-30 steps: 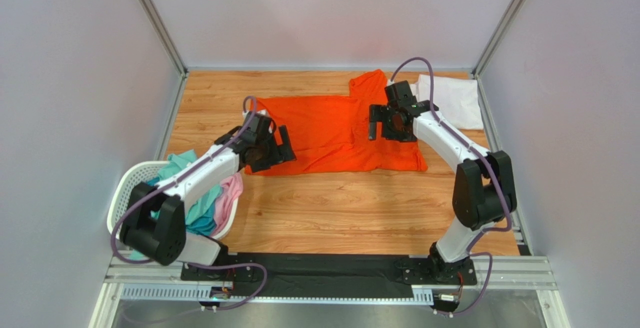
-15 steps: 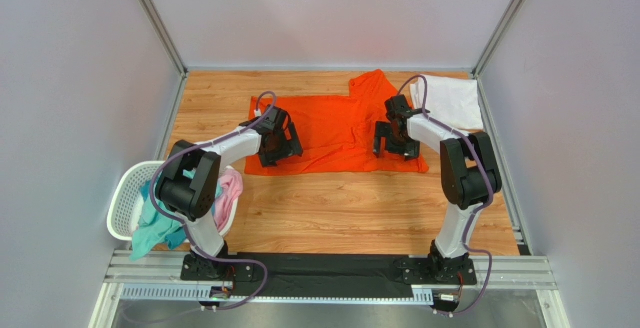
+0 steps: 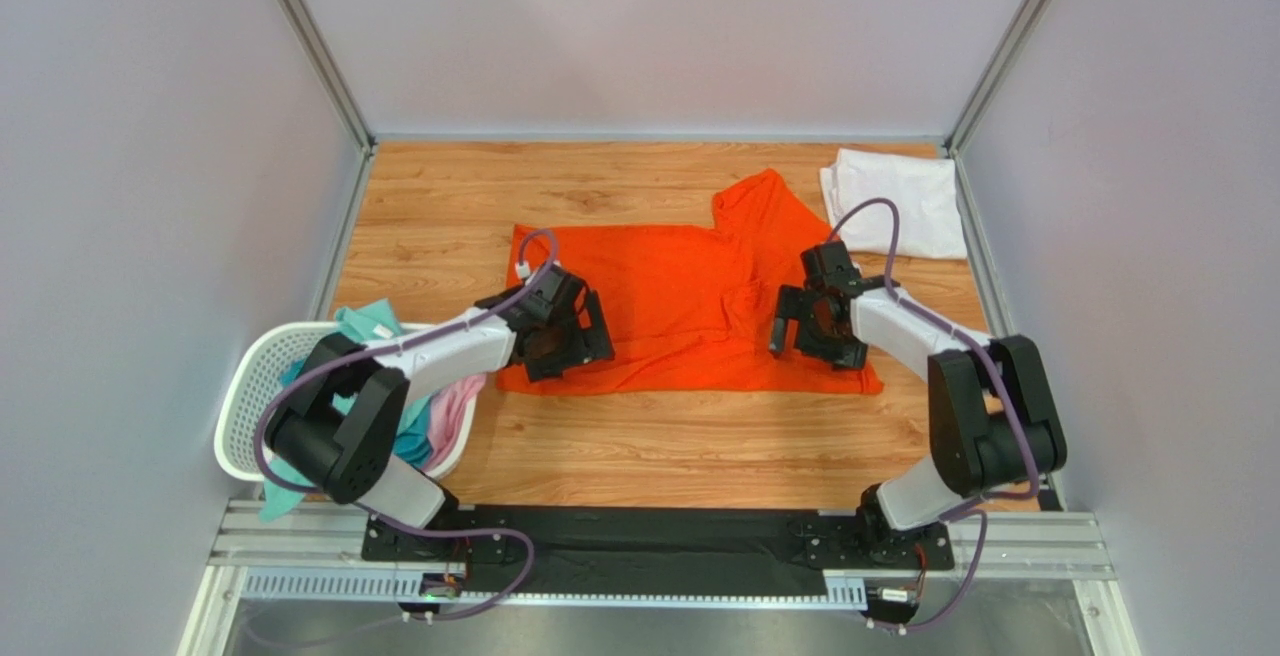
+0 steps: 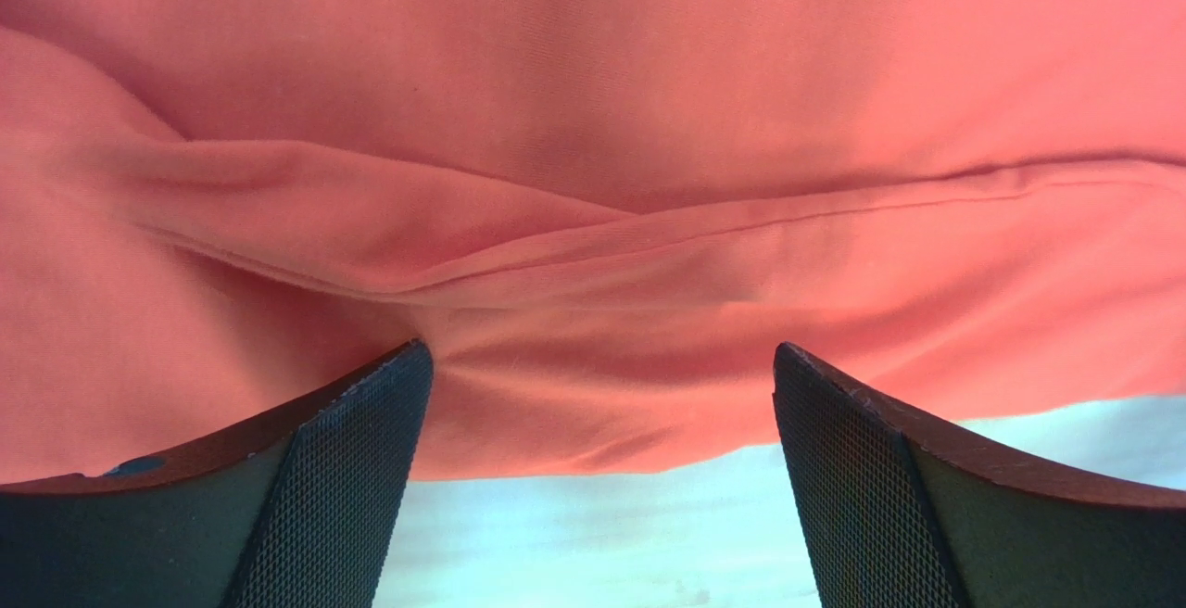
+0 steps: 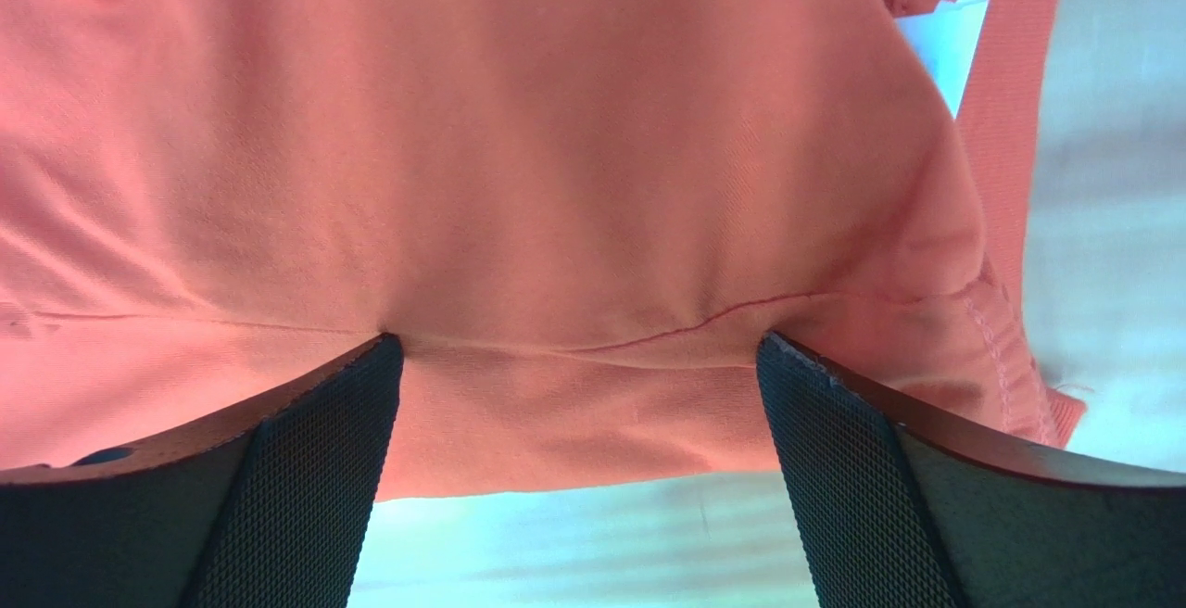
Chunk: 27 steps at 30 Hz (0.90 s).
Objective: Fold and stack the t-shirts
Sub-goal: Fold the tshirt
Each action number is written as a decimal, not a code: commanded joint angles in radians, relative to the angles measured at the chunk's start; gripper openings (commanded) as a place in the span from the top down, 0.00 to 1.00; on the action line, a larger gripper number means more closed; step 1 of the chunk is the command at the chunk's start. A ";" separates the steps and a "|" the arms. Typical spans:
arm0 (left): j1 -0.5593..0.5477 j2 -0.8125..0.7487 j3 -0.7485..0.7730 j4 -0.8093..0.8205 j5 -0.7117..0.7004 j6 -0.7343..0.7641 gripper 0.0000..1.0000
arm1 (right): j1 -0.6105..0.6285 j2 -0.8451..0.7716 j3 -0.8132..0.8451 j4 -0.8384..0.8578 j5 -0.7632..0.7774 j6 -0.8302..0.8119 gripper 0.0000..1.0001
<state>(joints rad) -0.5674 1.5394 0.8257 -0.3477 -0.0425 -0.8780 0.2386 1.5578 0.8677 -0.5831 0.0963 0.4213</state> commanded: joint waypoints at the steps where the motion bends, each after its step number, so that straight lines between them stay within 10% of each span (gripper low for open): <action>1: -0.070 -0.103 -0.164 -0.137 -0.031 -0.140 0.00 | -0.007 -0.119 -0.114 -0.047 -0.017 0.076 0.00; 17: -0.319 -0.459 -0.307 -0.289 -0.180 -0.375 0.00 | -0.004 -0.659 -0.322 -0.195 -0.076 0.240 0.00; 27: -0.318 -0.535 -0.020 -0.511 -0.304 -0.274 0.00 | -0.005 -0.838 -0.150 -0.362 -0.079 0.205 0.00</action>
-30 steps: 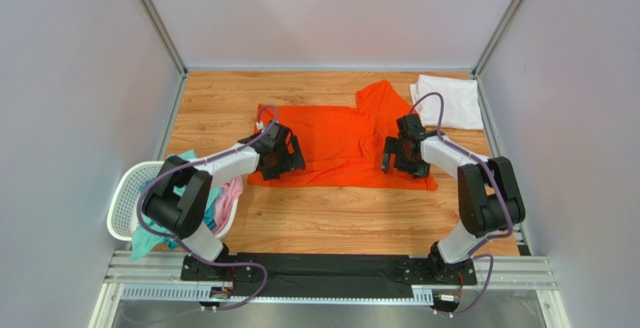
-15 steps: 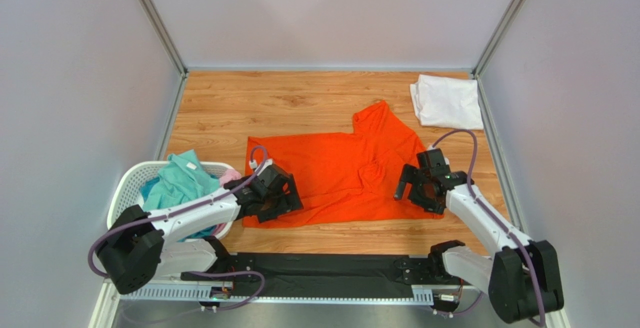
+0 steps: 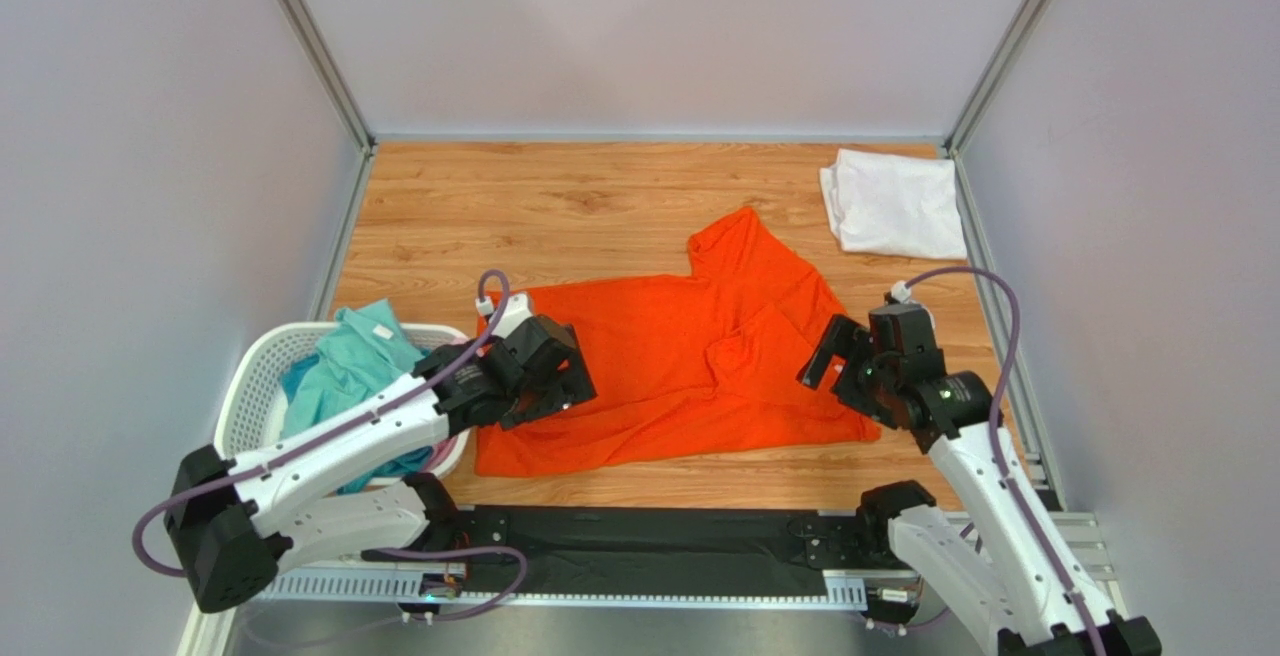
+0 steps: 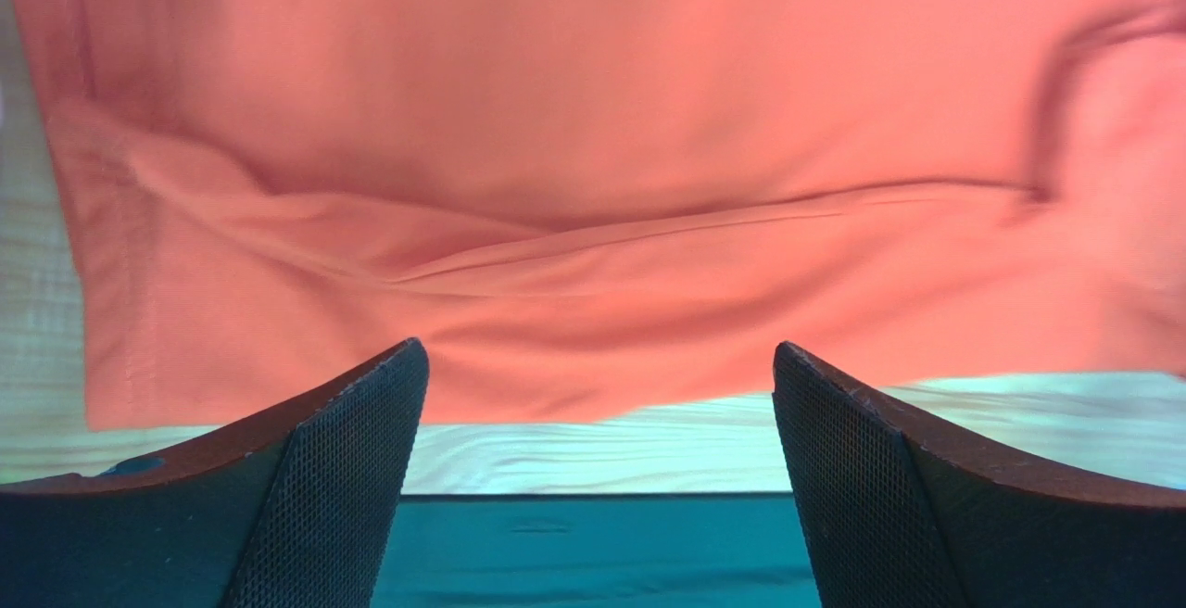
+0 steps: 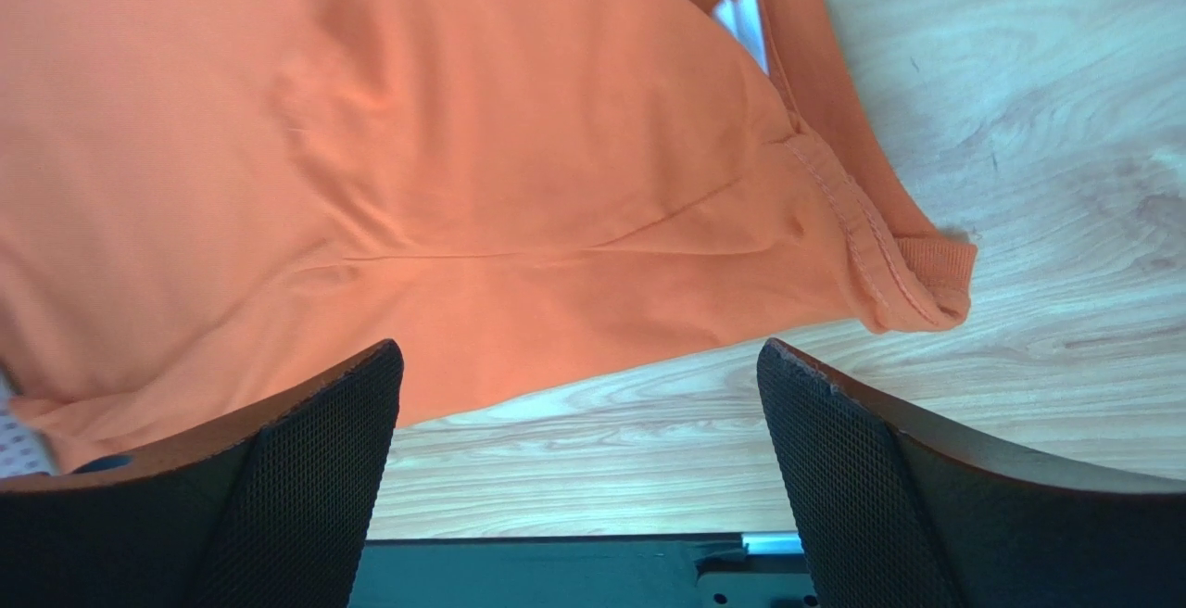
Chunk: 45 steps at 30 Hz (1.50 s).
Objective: Fold and stack the t-shirts
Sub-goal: Fold the tshirt
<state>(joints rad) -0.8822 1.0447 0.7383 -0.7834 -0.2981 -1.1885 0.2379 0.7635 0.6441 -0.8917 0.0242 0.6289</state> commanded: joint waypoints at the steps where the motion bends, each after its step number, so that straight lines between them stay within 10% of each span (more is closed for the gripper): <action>1: -0.003 -0.049 0.076 -0.088 -0.053 0.038 0.00 | -0.005 -0.062 0.078 -0.055 -0.009 -0.008 0.00; 10: -0.003 -0.035 0.202 -0.195 -0.159 0.118 0.00 | 0.003 0.037 -0.024 0.250 -0.234 -0.054 0.00; 28: -0.003 -0.149 0.065 -0.177 -0.214 0.053 0.00 | 0.029 0.545 -0.033 0.547 -0.026 0.046 0.00; 45: 0.117 -0.091 0.090 -0.162 -0.179 0.075 0.00 | -0.019 0.088 -0.310 0.327 0.045 0.279 0.00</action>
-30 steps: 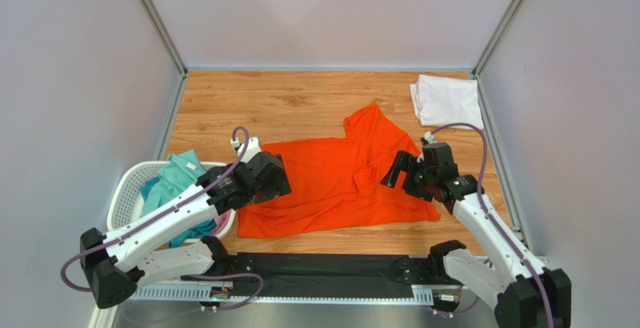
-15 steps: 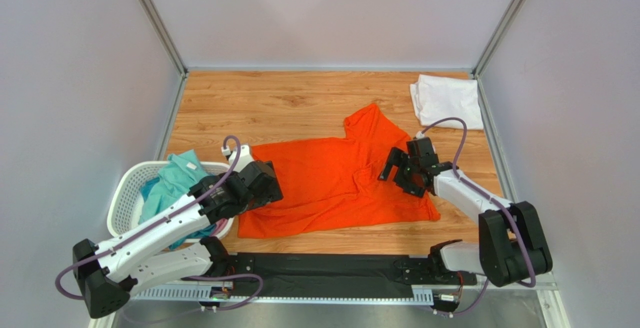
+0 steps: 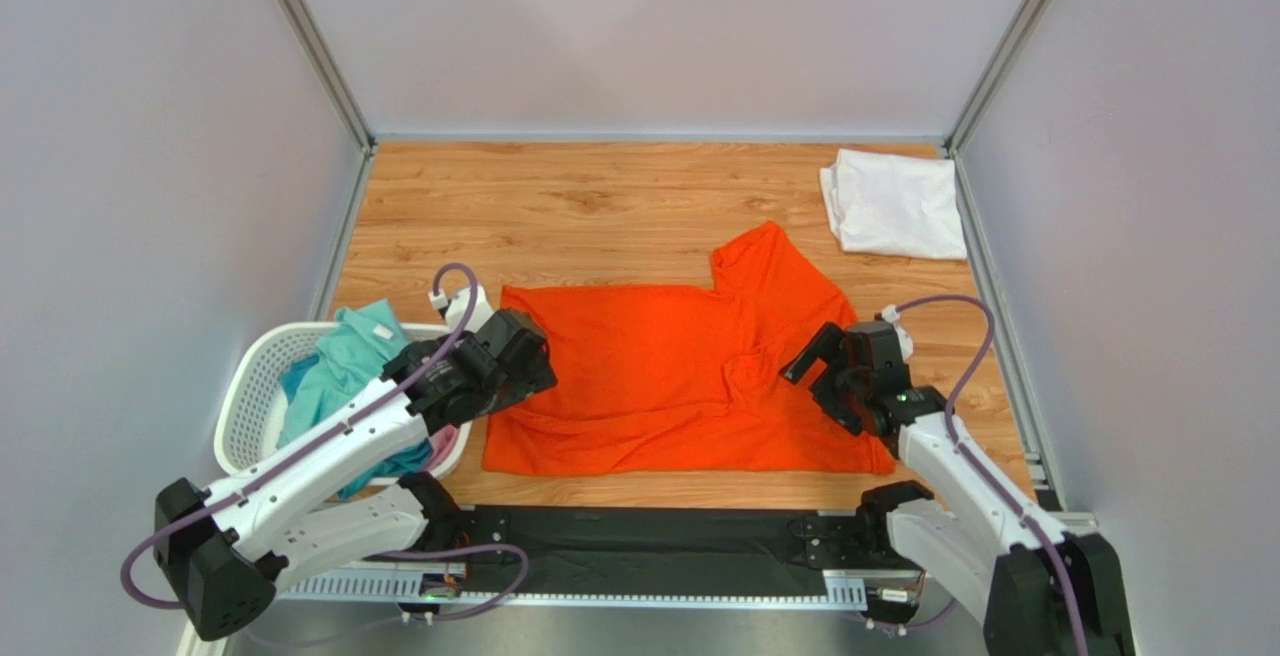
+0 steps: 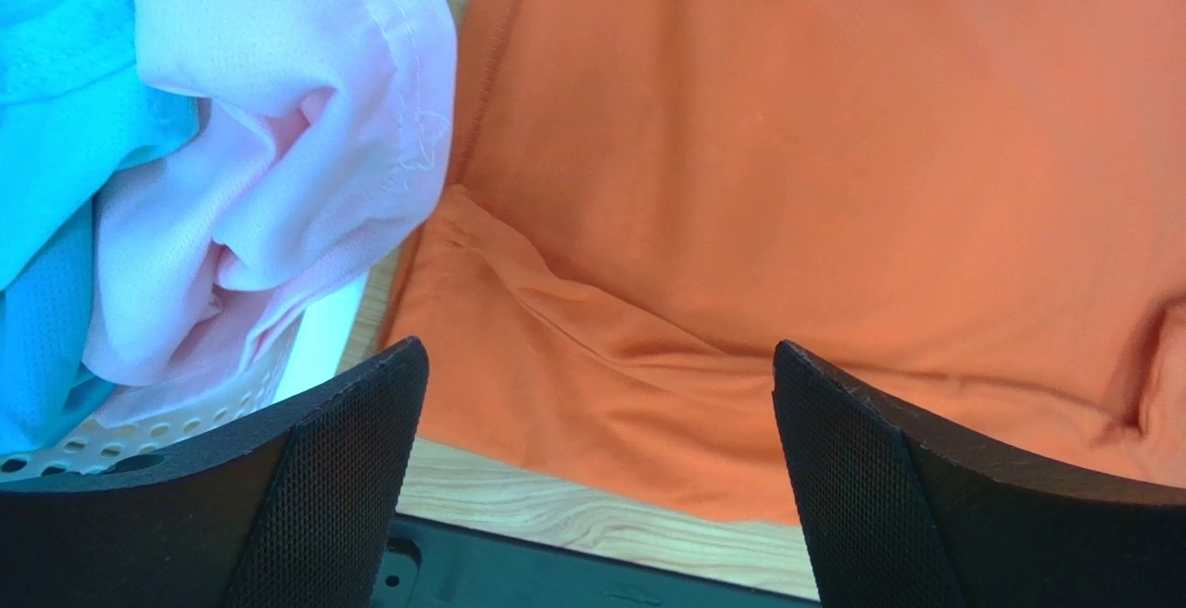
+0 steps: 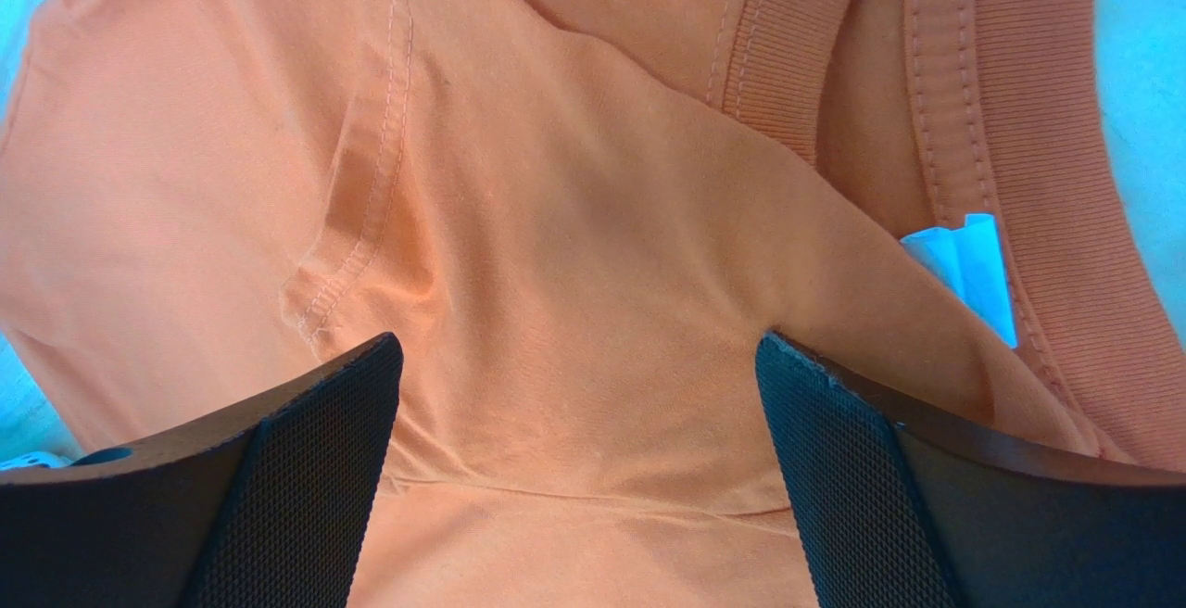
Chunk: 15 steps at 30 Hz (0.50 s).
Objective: Fold and stack the t-shirts
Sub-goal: Fold the tshirt
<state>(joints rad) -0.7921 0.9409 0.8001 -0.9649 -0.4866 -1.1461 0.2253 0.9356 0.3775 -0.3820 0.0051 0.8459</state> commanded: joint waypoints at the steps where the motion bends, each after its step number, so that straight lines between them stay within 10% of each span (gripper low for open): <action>1: 0.045 0.022 0.037 0.029 0.013 0.045 0.00 | -0.007 -0.115 -0.049 -0.190 0.065 0.055 0.00; 15: 0.298 0.393 0.375 0.080 0.109 0.261 0.00 | -0.006 -0.159 0.363 -0.356 0.151 -0.219 0.00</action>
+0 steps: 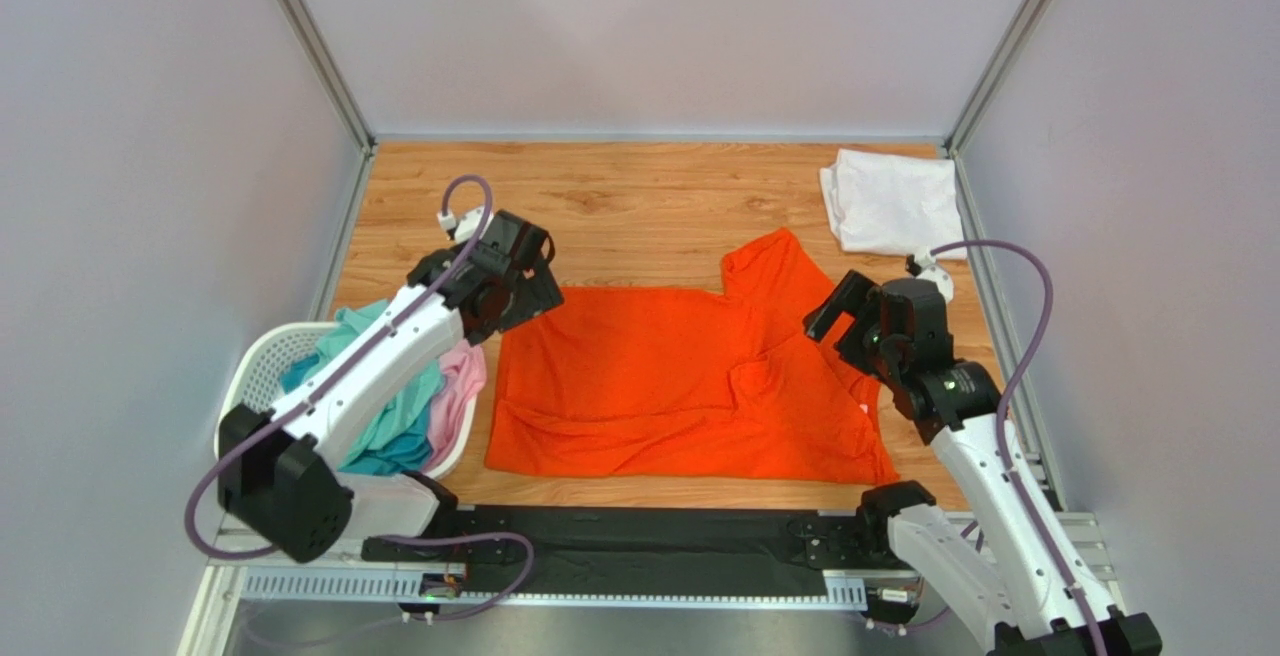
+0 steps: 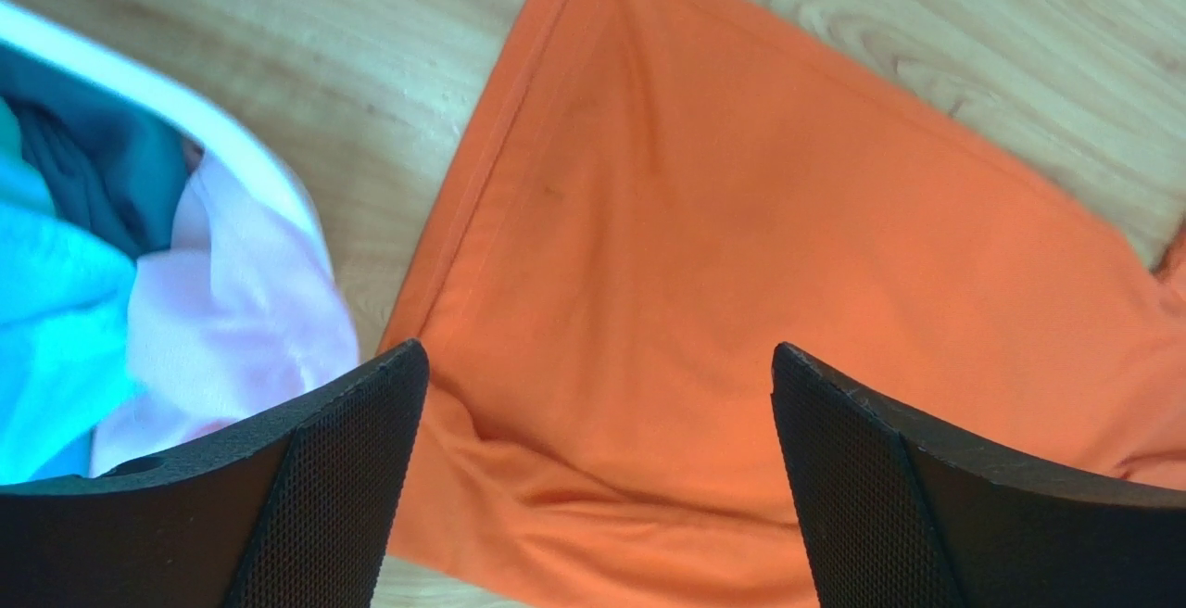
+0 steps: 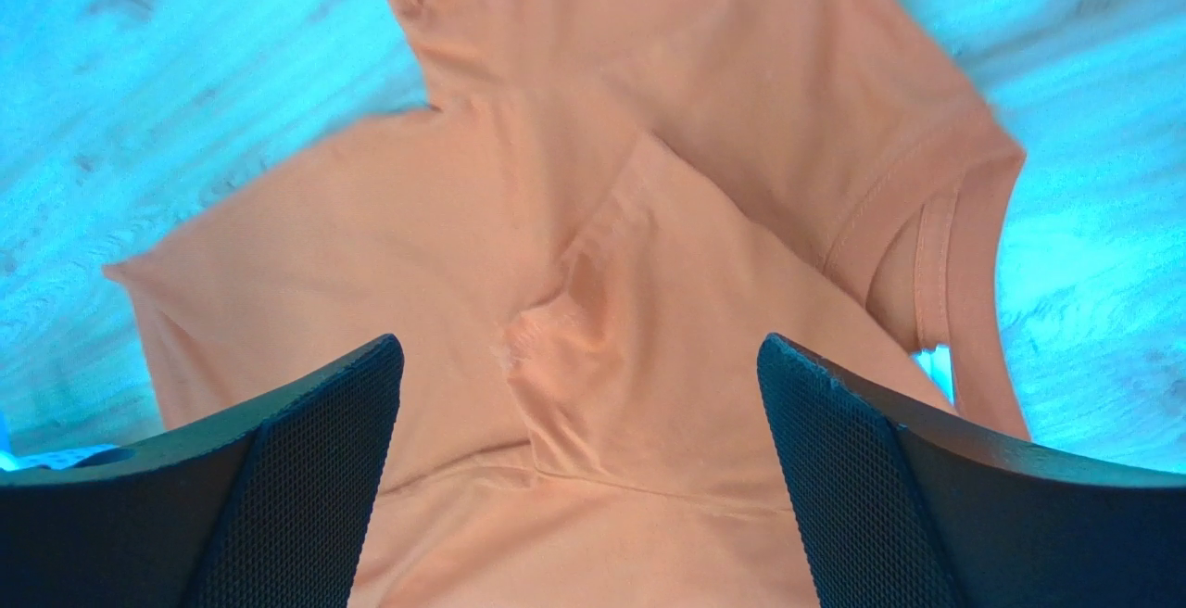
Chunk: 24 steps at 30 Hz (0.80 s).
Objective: Fold and stack the t-shirts
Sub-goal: Fold the tshirt
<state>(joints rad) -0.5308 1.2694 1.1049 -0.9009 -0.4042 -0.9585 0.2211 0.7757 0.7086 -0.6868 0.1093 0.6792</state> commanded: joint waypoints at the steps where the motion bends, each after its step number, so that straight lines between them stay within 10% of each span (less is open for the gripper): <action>1: 0.064 0.123 0.113 0.016 0.030 0.081 0.02 | -0.002 -0.004 0.031 -0.053 0.047 -0.049 0.00; 11: 0.215 0.473 0.320 0.091 0.151 0.205 0.31 | -0.002 -0.088 -0.020 -0.039 -0.002 -0.107 0.00; 24: 0.288 0.682 0.406 0.118 0.123 0.211 0.41 | -0.002 -0.061 -0.050 -0.042 -0.003 -0.148 0.00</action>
<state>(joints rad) -0.2634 1.9274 1.4715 -0.7986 -0.2890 -0.7708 0.2211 0.7158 0.6659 -0.7311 0.1108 0.5587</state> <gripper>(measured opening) 0.596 0.998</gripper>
